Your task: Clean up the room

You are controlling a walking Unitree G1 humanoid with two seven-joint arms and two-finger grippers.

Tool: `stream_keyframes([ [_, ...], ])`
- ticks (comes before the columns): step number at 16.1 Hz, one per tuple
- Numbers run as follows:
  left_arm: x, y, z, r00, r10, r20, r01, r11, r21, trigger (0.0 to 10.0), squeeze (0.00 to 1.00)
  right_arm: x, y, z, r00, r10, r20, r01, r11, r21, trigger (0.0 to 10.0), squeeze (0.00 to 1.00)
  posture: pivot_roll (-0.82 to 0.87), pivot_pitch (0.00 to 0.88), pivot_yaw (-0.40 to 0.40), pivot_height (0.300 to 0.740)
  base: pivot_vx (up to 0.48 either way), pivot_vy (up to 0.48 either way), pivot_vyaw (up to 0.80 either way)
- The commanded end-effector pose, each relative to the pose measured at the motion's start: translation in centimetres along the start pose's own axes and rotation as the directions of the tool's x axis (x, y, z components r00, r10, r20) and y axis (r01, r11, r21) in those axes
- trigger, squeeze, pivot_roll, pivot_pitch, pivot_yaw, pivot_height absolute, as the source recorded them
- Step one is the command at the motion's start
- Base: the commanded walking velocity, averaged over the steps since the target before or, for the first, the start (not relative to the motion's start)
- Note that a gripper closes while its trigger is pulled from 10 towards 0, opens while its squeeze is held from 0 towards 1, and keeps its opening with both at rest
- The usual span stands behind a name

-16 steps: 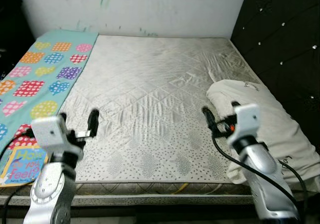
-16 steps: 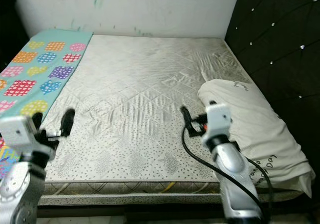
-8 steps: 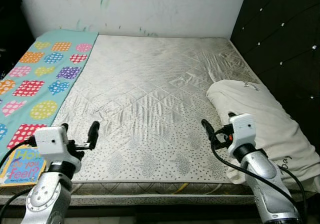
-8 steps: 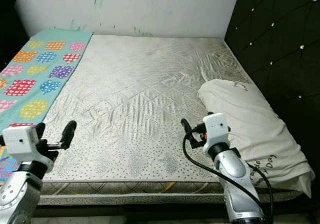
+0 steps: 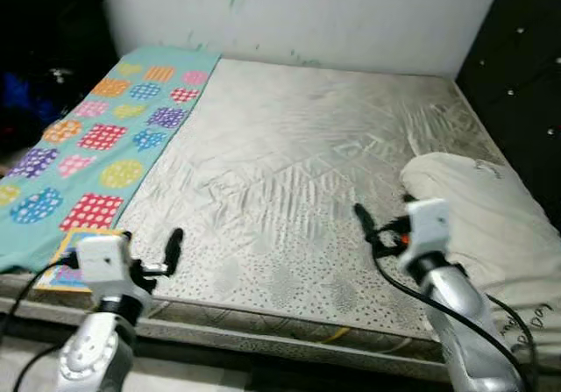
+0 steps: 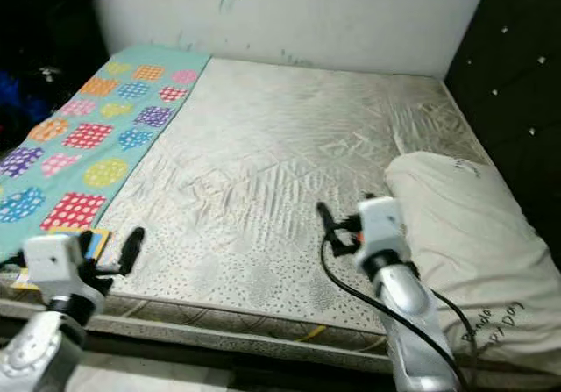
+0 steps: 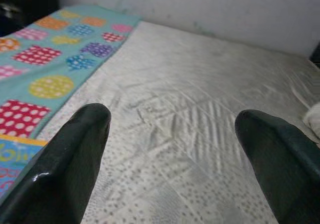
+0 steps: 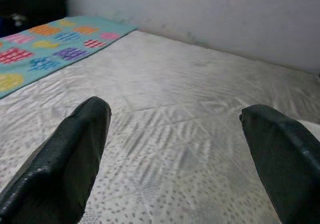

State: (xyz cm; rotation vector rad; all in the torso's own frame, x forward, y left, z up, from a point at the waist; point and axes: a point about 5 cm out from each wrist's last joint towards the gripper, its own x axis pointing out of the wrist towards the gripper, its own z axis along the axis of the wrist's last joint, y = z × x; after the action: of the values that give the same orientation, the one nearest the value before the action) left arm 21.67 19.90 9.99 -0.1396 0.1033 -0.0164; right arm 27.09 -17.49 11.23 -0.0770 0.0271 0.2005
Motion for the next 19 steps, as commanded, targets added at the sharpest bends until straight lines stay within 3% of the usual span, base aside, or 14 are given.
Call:
stream_keyframes([
  [1, 0.1, -0.5, 0.4, 1.0, -0.009, 0.022, 0.009, 1.0, 0.009, 10.0, 0.0, -0.1, 0.1, 0.9, 1.0, -0.006, 0.025, 0.006, 1.0, 0.009, 10.0, 0.0, -0.08, 0.0, -0.042, 0.74, 0.0, 0.0, 0.0],
  [5, 2.0, -1.1, 1.6, 0.995, 0.021, 0.096, -0.019, 1.0, -0.019, 10.0, 0.0, 0.7, 0.9, 1.5, 0.999, 0.005, 0.049, -0.005, 1.0, 0.011, 10.0, 0.0, -0.08, 0.0, -0.05, 0.74, 0.0, 0.0, 0.0],
  [7, 2.0, -1.1, 1.8, 0.994, 0.028, 0.106, -0.026, 0.999, -0.018, 10.0, 0.0, 1.0, 0.7, 1.8, 0.999, -0.011, 0.048, 0.011, 1.0, 0.016, 10.0, 0.0, -0.08, 0.0, -0.05, 0.74, 0.0, 0.0, 0.0],
  [11, 0.8, -1.0, 0.5, 0.998, 0.041, 0.052, -0.039, 0.999, -0.027, 10.0, 0.0, -0.6, 1.1, 1.0, 0.999, -0.038, 0.009, 0.038, 0.999, 0.034, 10.0, 0.0, -0.12, 0.0, -0.014, 0.74, 0.0, 0.0, 0.0],
  [14, 1.3, -1.2, -0.1, 1.0, 0.007, 0.022, -0.007, 1.0, -0.024, 10.0, 0.0, -1.7, 0.9, 0.2, 0.996, -0.09, -0.002, 0.09, 0.995, 0.039, 10.0, 0.0, -0.15, 0.0, 0.053, 0.74, 0.0, 0.0, 0.0],
  [17, 4.1, -2.0, 1.4, 0.997, -0.06, 0.056, 0.061, 0.998, -0.005, 10.0, 0.0, -0.7, 0.1, 1.1, 0.986, -0.159, 0.043, 0.158, 0.987, 0.016, 10.0, 0.0, -0.19, 0.0, 0.103, 0.74, 0.0, 0.0, 0.0],
  [19, 5.9, -2.0, 3.7, 0.989, -0.09, 0.12, 0.089, 0.996, 0.015, 10.0, 0.0, -0.2, -1.5, 1.9, 0.968, -0.242, 0.074, 0.241, 0.97, 0.02, 10.0, 0.0, -0.19, 0.0, 0.114, 0.74, 0.0, 0.0, 0.0],
])
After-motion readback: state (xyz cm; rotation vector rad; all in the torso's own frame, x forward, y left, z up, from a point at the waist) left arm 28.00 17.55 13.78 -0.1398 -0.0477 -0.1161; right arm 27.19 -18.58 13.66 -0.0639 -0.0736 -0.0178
